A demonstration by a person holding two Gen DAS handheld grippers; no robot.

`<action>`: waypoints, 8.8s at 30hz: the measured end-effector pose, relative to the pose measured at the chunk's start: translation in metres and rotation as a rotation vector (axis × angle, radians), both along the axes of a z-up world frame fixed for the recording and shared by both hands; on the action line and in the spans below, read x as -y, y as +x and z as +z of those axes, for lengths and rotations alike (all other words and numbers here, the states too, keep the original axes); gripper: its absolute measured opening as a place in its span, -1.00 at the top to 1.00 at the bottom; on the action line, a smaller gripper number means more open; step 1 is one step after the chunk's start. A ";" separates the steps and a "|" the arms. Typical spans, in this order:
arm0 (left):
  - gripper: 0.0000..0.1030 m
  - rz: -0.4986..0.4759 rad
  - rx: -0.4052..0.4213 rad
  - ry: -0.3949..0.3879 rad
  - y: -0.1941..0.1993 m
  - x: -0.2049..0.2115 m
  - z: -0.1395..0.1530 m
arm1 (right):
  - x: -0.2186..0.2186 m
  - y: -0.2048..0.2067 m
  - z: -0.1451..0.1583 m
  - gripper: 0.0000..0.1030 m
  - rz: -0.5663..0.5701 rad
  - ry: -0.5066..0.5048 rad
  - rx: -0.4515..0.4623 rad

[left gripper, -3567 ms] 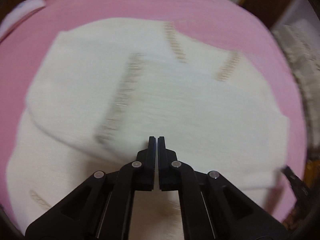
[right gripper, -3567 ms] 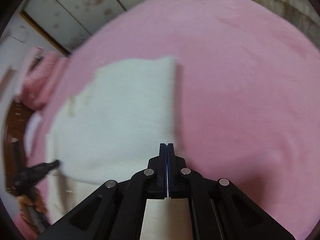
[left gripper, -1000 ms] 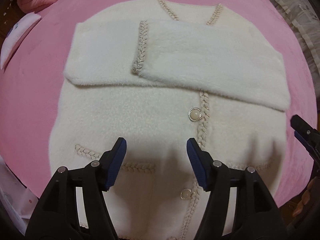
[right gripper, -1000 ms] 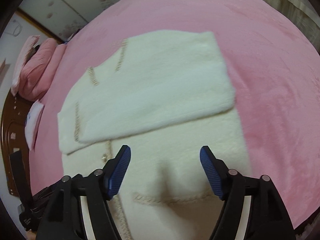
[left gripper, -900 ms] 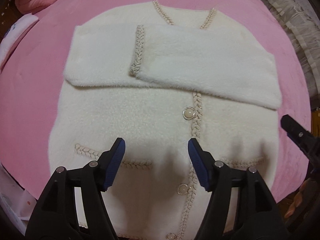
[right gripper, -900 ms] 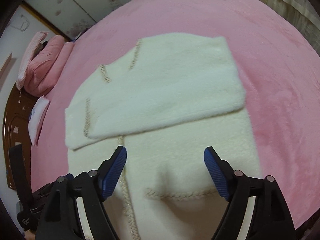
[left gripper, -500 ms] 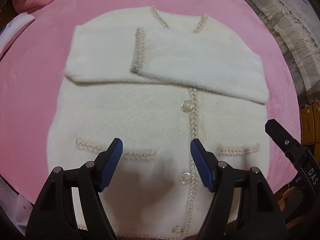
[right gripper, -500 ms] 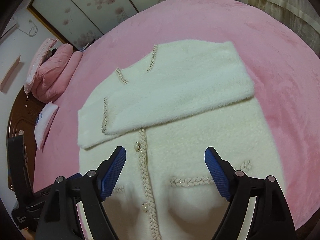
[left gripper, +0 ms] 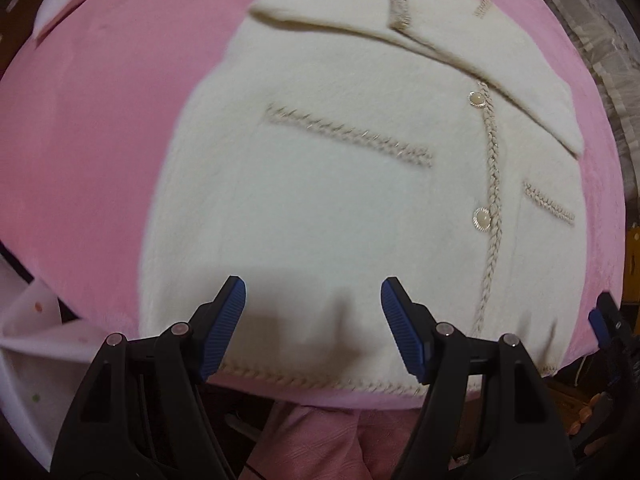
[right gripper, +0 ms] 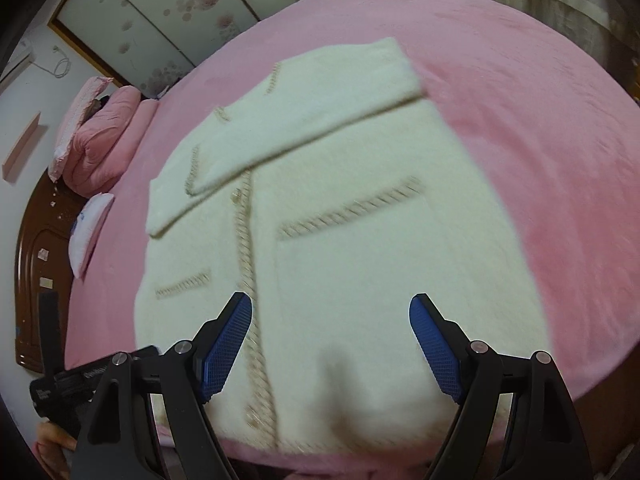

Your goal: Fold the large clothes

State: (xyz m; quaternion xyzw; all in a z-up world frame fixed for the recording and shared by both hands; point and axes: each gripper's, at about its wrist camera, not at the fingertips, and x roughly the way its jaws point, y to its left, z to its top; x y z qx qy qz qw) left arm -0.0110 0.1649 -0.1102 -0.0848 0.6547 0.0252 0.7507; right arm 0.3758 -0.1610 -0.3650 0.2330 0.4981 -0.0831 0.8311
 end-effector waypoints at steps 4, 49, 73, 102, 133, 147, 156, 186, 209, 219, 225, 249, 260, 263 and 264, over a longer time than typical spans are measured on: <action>-0.32 0.051 0.023 -0.053 -0.030 -0.028 0.003 | 0.013 -0.045 -0.002 -0.60 -0.066 -0.024 -0.008; 0.60 0.059 -0.095 0.248 -0.059 -0.081 -0.076 | 0.104 -0.188 -0.061 0.71 -0.349 0.367 0.035; 0.72 0.030 0.202 -0.033 0.079 0.007 0.077 | 0.077 -0.054 0.054 0.74 -0.189 0.706 0.401; 0.72 0.178 0.387 -0.158 0.378 -0.077 0.126 | 0.188 0.168 0.235 1.00 -0.343 0.383 0.860; -0.41 -0.040 0.304 0.171 0.381 -0.031 -0.024 | 0.172 0.387 -0.009 0.13 0.303 0.017 -0.047; -0.35 -0.223 0.219 0.176 0.464 -0.042 -0.100 | 0.181 0.421 -0.031 0.78 0.313 0.225 -0.007; 0.88 -0.251 0.397 0.239 0.424 -0.017 -0.078 | 0.157 0.381 0.041 0.81 0.209 0.036 0.201; -0.05 -0.078 0.253 -0.158 0.328 0.050 -0.057 | 0.072 0.314 0.034 0.03 0.001 0.078 0.078; 0.99 -0.129 0.128 -0.130 0.226 0.062 -0.135 | -0.017 0.237 -0.047 1.00 0.167 0.269 0.031; 0.99 0.117 0.176 -0.045 0.213 -0.021 -0.144 | 0.089 0.187 -0.017 1.00 -0.011 -0.205 -0.030; 0.99 -0.150 0.202 -0.357 0.199 0.108 -0.132 | -0.021 0.229 0.001 1.00 0.182 0.107 0.111; 0.98 -0.020 0.311 -0.410 0.538 0.166 -0.201 | -0.033 0.443 -0.046 1.00 0.283 0.324 0.112; 0.97 0.070 0.377 0.071 0.583 0.010 -0.201 | 0.180 0.430 -0.016 1.00 -0.182 0.013 0.112; 0.99 0.063 0.354 0.058 0.588 0.023 -0.186 | 0.150 0.444 0.006 0.99 -0.130 -0.197 0.056; 0.99 0.028 0.369 0.030 0.590 0.039 -0.177 | 0.133 0.446 0.010 0.99 -0.086 -0.120 0.065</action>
